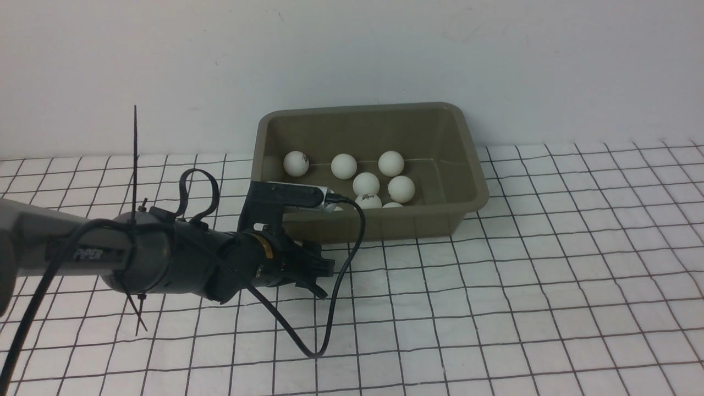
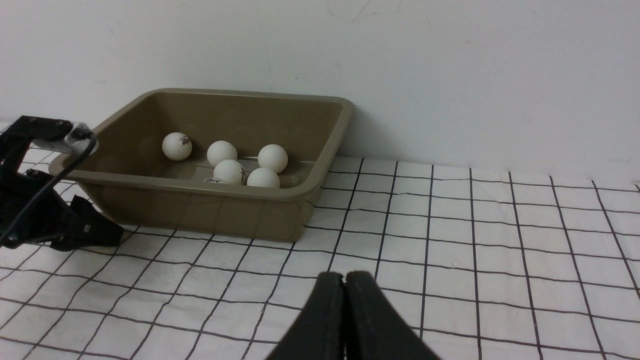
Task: Put the table tennis balls into the box on the white checkered tablecloth.
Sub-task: 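Reach for and grasp a ping pong ball on the table beside the basket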
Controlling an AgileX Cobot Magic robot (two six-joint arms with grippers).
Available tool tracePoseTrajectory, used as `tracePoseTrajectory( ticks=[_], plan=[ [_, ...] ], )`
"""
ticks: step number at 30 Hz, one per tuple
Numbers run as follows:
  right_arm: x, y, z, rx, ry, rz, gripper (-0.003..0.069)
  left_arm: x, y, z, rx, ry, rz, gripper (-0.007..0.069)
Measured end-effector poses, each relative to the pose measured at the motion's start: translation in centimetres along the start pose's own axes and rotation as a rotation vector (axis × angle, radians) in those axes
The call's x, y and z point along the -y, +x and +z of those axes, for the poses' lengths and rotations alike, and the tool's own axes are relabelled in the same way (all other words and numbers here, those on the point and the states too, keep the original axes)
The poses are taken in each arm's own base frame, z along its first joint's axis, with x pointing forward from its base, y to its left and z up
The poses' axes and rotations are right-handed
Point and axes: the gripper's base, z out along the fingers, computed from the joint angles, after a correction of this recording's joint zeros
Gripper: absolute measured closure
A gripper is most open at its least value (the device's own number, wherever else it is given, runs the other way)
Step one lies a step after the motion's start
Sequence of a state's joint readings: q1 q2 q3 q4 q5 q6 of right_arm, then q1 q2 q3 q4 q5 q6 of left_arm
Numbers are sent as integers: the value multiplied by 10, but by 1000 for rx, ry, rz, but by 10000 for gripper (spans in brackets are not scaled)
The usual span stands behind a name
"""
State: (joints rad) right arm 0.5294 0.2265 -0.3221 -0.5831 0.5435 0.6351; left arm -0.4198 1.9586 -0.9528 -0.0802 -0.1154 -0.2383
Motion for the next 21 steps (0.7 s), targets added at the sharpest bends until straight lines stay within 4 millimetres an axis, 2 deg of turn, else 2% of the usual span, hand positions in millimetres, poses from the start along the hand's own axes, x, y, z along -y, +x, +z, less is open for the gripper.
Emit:
tracePoseTrajectory(
  ticks=[13, 18, 21],
  plan=[
    [0, 0, 0, 0, 0, 0, 676, 0, 1, -3, -53, -11, 11, 272],
    [0, 0, 0, 0, 0, 0, 676, 0, 2, -18, -142, -30, 52, 272],
    [0, 0, 0, 0, 0, 0, 676, 3, -6, -35, -133, -27, 69, 272]
  ],
)
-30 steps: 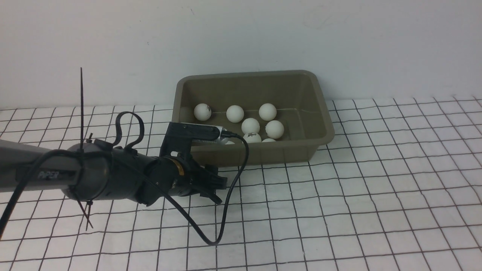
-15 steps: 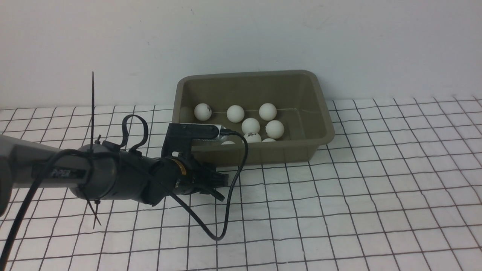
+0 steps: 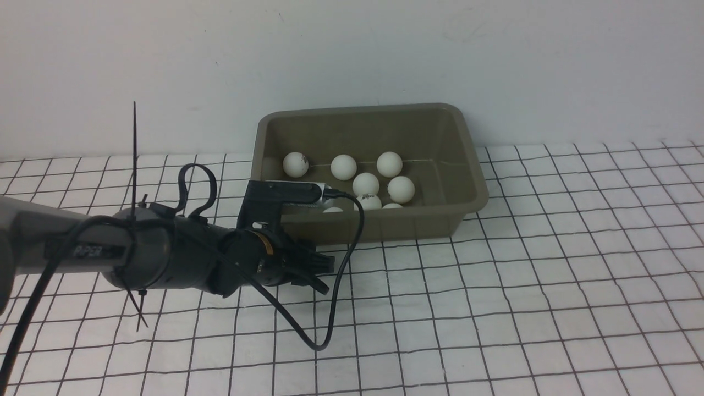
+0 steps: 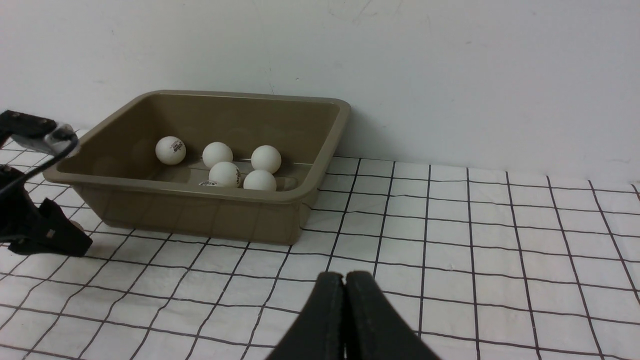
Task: Put the table tennis balls into the box on the white checkered tablecloth.
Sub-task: 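Reach for and grasp a ping pong ball on the table beside the basket, then drop the ball into the bin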
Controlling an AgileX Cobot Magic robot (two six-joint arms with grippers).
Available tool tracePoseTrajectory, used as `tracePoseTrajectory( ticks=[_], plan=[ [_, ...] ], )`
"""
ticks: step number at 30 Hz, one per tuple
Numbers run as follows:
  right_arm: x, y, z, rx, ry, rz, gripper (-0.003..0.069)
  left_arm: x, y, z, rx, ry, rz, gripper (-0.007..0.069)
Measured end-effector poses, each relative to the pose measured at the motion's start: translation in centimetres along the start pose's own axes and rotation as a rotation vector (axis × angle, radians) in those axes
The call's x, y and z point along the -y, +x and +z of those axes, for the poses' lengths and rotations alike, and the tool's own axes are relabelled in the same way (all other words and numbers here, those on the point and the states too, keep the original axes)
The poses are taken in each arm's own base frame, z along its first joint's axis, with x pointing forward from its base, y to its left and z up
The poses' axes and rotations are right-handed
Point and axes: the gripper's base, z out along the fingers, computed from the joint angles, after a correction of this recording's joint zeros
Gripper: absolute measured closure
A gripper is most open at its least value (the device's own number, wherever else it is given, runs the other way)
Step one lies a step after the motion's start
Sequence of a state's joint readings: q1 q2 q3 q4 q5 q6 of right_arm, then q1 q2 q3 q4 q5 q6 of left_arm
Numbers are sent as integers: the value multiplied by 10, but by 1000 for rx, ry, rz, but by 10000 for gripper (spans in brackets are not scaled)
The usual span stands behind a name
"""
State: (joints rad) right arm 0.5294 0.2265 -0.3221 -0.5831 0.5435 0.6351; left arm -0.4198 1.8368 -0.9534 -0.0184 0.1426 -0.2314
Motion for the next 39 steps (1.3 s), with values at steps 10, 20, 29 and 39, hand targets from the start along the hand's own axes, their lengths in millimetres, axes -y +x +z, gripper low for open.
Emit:
tracePoseTrajectory(
  ticks=[10, 20, 29, 39],
  plan=[
    [0, 0, 0, 0, 0, 0, 676, 5, 6, -28, -90, -24, 83, 272],
    [0, 0, 0, 0, 0, 0, 676, 25, -24, -113, 177, 41, 174, 272],
    [0, 0, 0, 0, 0, 0, 676, 25, -87, -61, 119, -34, 216, 272],
    [0, 0, 0, 0, 0, 0, 676, 36, -135, -5, 26, -75, 261, 272]
  ],
)
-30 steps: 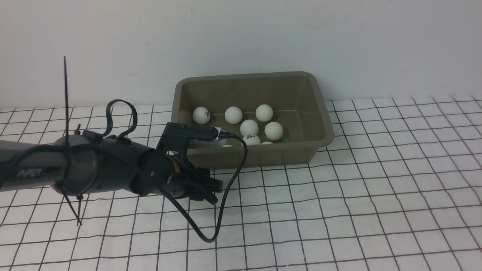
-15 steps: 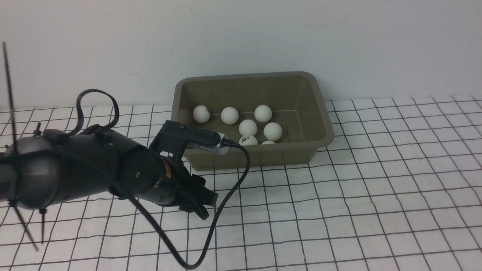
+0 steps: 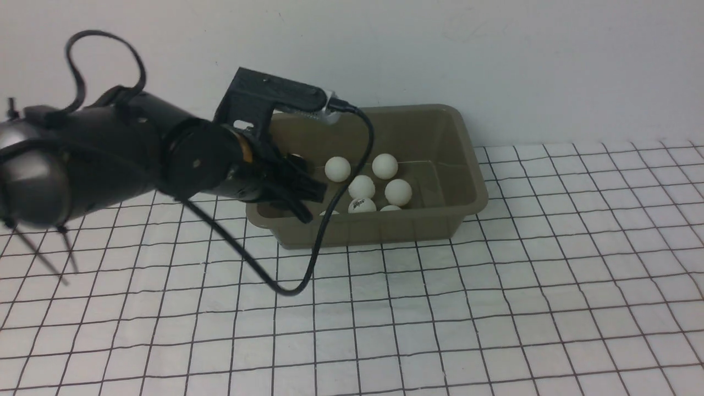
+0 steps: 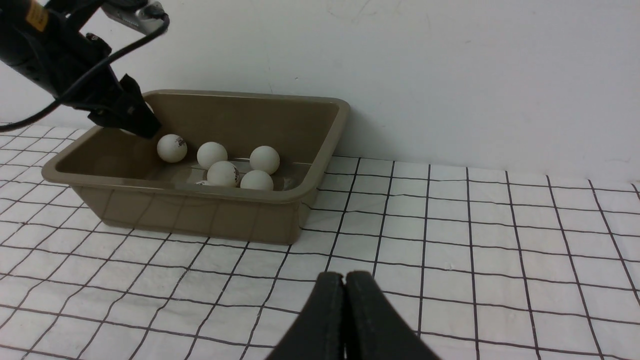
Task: Put the table tennis balls into the box on the white checkered tablecloth.
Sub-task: 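Drop the ball into the bin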
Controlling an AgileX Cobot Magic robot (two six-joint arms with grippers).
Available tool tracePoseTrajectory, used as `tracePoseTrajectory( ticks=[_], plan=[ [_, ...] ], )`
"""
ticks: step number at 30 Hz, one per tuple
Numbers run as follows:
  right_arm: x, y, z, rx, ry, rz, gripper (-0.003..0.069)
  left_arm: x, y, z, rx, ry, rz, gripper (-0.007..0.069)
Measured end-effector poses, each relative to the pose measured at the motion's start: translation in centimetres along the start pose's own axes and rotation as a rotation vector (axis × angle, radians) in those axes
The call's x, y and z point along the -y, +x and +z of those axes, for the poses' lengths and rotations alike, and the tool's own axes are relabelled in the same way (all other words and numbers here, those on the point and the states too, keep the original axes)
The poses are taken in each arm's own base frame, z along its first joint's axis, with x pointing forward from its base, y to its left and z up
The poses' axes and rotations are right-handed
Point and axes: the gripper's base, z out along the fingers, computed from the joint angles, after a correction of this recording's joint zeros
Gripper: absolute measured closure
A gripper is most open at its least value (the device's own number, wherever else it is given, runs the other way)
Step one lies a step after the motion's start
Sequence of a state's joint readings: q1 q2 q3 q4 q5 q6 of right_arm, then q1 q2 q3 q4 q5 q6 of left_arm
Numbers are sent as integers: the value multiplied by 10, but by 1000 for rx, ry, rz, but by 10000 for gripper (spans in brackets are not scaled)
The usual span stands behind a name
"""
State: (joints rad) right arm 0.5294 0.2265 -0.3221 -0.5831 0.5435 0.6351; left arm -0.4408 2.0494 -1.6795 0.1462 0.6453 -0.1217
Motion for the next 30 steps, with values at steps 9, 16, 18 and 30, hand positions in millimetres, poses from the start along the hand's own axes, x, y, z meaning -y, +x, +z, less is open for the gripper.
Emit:
tracePoseTrajectory(
  ticks=[9, 16, 18, 30],
  plan=[
    [0, 0, 0, 0, 0, 0, 676, 2, 3, 6, -49, 20, 76, 272],
    [0, 0, 0, 0, 0, 0, 676, 3, 4, 8, -58, 23, 81, 217],
    [0, 0, 0, 0, 0, 0, 676, 2, 3, 7, -59, 20, 85, 208],
    [0, 0, 0, 0, 0, 0, 676, -14, -47, -147, 239, -29, 88, 618]
  ],
)
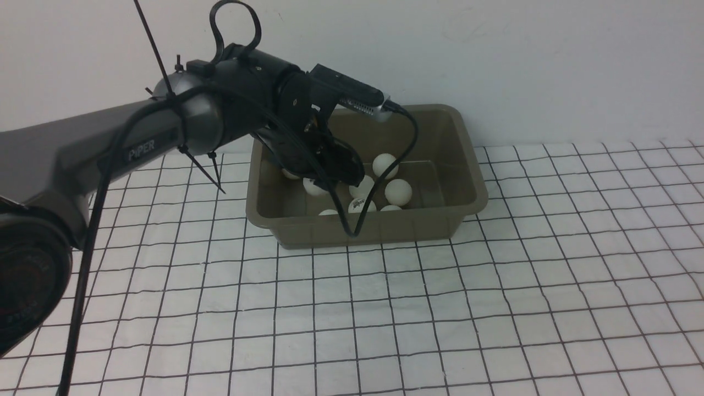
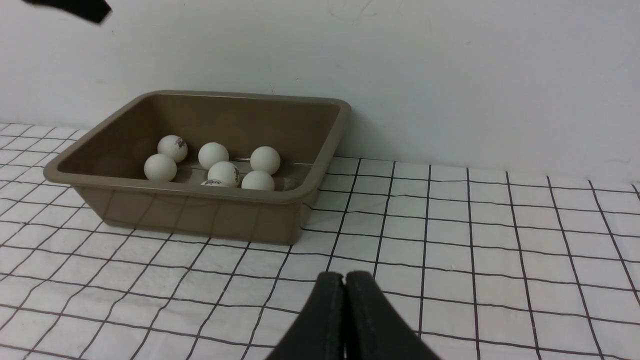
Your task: Put the table tennis balls into the box on the white checkered tablecloth.
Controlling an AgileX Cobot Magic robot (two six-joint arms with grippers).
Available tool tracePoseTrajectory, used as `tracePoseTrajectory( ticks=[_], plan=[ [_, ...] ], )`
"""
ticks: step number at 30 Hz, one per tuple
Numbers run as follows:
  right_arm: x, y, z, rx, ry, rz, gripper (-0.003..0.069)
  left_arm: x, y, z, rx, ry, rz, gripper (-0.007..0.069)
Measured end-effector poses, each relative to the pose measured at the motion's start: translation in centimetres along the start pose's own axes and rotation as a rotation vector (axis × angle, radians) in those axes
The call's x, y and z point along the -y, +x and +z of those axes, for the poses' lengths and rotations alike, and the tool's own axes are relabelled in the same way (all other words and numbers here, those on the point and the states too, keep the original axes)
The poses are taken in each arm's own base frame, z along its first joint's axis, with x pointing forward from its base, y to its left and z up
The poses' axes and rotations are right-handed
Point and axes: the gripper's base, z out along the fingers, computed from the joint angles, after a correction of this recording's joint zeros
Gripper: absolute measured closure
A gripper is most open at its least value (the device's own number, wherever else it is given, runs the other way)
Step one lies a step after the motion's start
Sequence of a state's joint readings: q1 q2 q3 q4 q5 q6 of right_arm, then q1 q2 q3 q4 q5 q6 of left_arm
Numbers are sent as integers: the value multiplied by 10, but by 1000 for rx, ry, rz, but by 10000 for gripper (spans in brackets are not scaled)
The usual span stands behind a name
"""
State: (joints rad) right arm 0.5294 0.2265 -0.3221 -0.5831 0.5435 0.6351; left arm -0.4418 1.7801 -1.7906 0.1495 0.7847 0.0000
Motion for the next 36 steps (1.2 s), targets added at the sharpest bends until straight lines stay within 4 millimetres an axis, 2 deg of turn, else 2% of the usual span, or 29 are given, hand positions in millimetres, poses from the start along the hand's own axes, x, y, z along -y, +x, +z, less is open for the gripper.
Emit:
tracePoseTrajectory(
  ticks=[5, 7, 10, 13, 21, 24, 27, 30, 32, 36],
  plan=[
    [0, 0, 0, 0, 0, 0, 676, -10, -12, -74, 76, -15, -36, 629],
    [0, 0, 0, 0, 0, 0, 676, -12, -10, -93, 65, -15, -64, 629],
    [0, 0, 0, 0, 0, 0, 676, -14, -6, -109, 41, -18, -85, 629],
    [0, 0, 0, 0, 0, 0, 676, -14, -5, -110, 28, -18, -85, 629],
    [0, 0, 0, 0, 0, 0, 676, -11, 1, -81, -45, -21, -73, 629],
    [0, 0, 0, 0, 0, 0, 676, -10, 9, -80, -54, -28, -76, 629],
    [0, 0, 0, 0, 0, 0, 676, -10, 26, -89, 0, -29, -89, 629],
    [0, 0, 0, 0, 0, 0, 676, -7, 55, -103, 136, -34, -61, 629],
    [0, 0, 0, 0, 0, 0, 676, -4, 85, -116, 258, -30, -22, 629],
    [0, 0, 0, 0, 0, 0, 676, 1, 156, -122, 374, -30, 40, 629]
  ],
)
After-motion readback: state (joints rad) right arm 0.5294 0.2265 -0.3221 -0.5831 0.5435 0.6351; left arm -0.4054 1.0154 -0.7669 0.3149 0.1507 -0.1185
